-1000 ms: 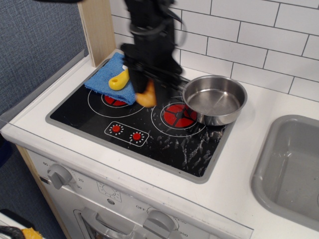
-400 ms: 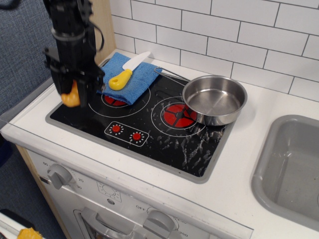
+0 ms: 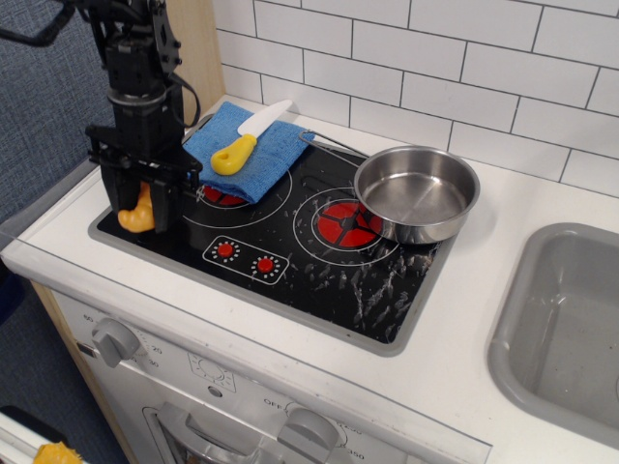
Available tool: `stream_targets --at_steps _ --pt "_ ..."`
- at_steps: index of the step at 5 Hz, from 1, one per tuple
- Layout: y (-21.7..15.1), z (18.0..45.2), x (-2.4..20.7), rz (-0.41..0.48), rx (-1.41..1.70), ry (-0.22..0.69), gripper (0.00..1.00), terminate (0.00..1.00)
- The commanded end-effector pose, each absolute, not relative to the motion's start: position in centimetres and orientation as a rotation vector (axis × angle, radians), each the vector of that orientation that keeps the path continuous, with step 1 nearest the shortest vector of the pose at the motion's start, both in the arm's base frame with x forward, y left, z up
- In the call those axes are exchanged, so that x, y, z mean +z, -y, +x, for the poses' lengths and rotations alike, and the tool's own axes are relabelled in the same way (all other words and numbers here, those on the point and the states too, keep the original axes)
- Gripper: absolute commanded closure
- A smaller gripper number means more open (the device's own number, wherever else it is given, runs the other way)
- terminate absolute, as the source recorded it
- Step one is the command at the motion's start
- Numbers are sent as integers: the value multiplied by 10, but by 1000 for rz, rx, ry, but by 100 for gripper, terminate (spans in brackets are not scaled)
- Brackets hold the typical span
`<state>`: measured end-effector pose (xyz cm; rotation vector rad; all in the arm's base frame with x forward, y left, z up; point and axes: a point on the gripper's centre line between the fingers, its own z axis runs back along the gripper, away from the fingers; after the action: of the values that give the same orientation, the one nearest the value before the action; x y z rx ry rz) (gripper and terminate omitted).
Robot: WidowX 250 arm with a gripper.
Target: Move the croissant and put it just below the towel.
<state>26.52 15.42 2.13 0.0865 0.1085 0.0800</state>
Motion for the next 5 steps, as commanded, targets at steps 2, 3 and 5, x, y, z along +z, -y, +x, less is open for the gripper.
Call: stream_targets --at_steps 2,3,5 --pt "-160 264 34 73 123 -73 0 0" --pt "-159 262 46 42 117 6 0 0" --pt "-158 260 71 66 90 110 0 0"
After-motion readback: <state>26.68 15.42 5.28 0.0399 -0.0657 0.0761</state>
